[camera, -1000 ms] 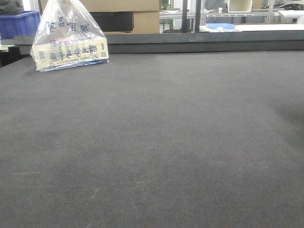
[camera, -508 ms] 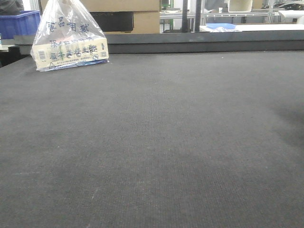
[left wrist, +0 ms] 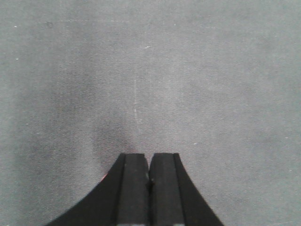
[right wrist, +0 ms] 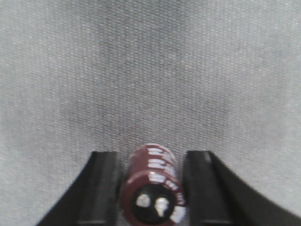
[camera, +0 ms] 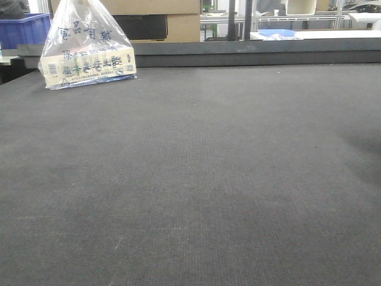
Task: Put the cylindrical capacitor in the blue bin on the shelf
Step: 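Close right gripper on brown capacitor and left gripper on orange cylinder, then lift both held cylinders up off the table surface, then drive base away from table to the shelf of blue bins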
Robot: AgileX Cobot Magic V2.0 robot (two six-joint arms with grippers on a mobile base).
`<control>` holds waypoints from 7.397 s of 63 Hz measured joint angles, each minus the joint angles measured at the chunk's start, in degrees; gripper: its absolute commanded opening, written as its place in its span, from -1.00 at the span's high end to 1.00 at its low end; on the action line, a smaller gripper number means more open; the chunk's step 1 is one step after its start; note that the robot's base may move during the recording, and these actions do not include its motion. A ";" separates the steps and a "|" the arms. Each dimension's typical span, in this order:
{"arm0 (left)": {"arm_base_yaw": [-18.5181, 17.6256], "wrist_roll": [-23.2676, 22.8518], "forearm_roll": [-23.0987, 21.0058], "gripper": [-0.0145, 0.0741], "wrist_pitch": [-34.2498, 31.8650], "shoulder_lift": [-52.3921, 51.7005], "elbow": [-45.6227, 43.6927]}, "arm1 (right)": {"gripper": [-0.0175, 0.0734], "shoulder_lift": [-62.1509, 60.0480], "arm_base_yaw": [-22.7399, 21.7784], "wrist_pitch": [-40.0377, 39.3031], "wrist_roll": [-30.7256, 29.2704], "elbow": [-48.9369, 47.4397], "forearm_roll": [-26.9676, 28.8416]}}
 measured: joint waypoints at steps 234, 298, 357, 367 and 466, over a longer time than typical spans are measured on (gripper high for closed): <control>0.33 -8.01 -1.44 0.92 -37.61 -46.66 32.23 | 0.98 -43.51 0.00 -30.83 1.29 16.55 -0.36; 0.33 -7.90 -1.04 0.92 -39.48 -56.40 32.35 | 0.98 -61.47 0.00 -34.89 1.40 16.55 -3.69; 0.33 -7.90 -1.04 0.92 -39.48 -56.40 32.35 | 0.98 -61.47 0.00 -34.89 1.40 16.55 -3.69; 0.33 -7.90 -1.04 0.92 -39.48 -56.40 32.35 | 0.98 -61.47 0.00 -34.89 1.40 16.55 -3.69; 0.33 -7.78 -1.04 0.92 -39.72 -56.40 32.37 | 0.98 -61.47 0.00 -34.89 1.40 16.55 -3.69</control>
